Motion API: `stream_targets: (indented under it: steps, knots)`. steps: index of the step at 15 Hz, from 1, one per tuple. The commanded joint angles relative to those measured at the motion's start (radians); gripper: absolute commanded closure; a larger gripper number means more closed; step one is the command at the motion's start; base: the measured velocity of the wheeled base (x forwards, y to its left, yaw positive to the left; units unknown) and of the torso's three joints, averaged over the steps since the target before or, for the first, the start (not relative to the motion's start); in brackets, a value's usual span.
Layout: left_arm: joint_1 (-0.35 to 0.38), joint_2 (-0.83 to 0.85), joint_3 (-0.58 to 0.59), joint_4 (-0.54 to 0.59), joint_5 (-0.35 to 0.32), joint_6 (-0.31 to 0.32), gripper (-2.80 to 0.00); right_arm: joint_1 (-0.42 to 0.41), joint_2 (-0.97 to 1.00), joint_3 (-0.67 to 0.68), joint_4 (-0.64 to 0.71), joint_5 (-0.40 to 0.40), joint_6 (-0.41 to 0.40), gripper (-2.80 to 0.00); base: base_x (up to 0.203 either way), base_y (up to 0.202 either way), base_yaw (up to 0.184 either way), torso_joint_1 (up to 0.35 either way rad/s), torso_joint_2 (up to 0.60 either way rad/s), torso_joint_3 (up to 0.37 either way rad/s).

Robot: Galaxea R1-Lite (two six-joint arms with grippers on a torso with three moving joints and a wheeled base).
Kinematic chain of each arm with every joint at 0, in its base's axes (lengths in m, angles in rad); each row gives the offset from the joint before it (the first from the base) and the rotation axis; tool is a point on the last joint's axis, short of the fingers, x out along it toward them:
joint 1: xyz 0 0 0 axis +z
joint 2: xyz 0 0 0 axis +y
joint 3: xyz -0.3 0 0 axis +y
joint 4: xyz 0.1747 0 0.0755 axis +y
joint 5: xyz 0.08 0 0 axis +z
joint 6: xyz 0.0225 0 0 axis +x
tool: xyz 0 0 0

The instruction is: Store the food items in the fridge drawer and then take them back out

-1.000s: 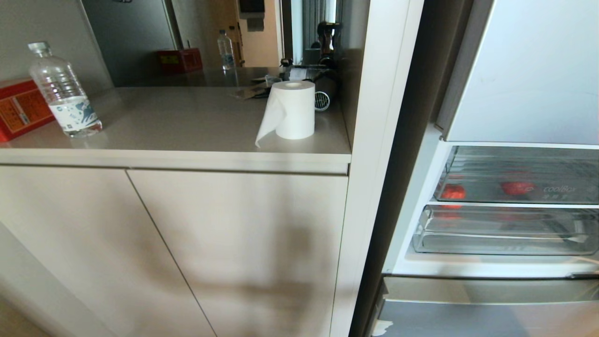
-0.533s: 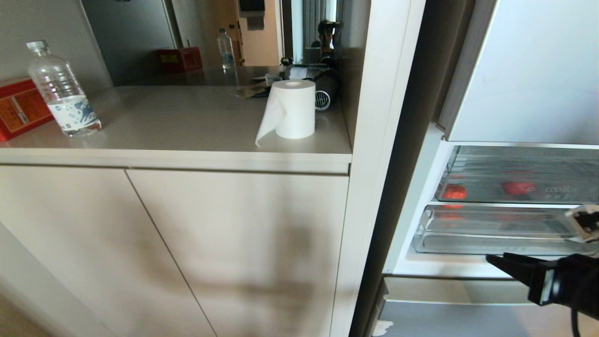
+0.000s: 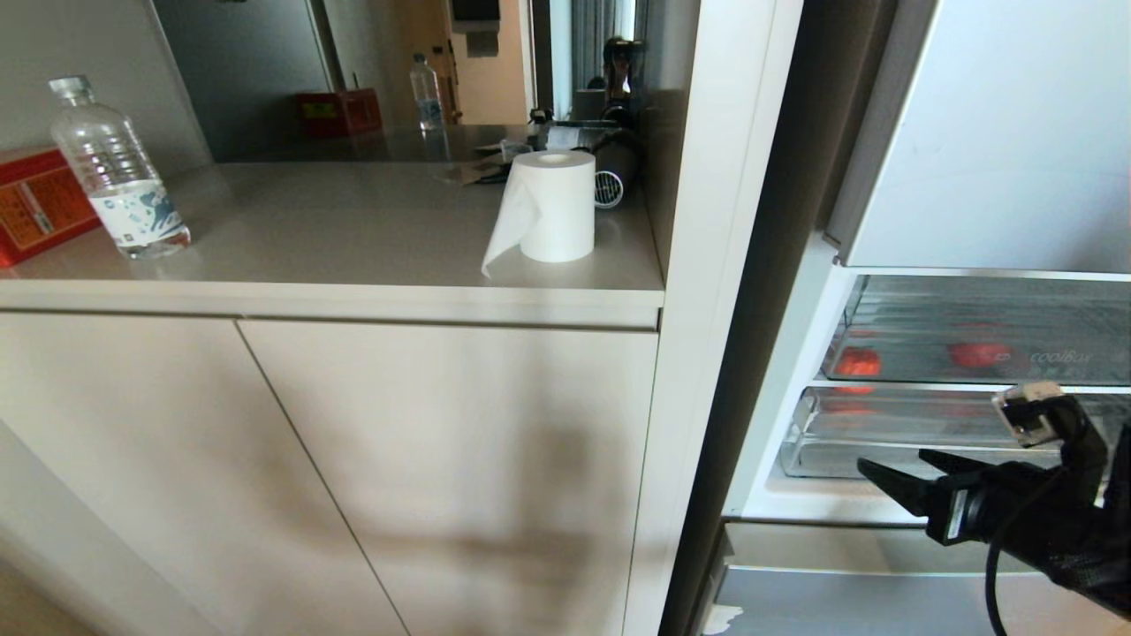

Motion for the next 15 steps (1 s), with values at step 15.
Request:
stream_targets:
  steps: [15]
  knots:
    - [0.000, 0.001, 0.000, 0.000, 0.000, -0.001, 0.00, 0.094, 0.216, -0.195, -0.008, -0.186, 0.044, -2.80, 0.000, 0.000, 0.000, 0.000, 0.00, 0.000]
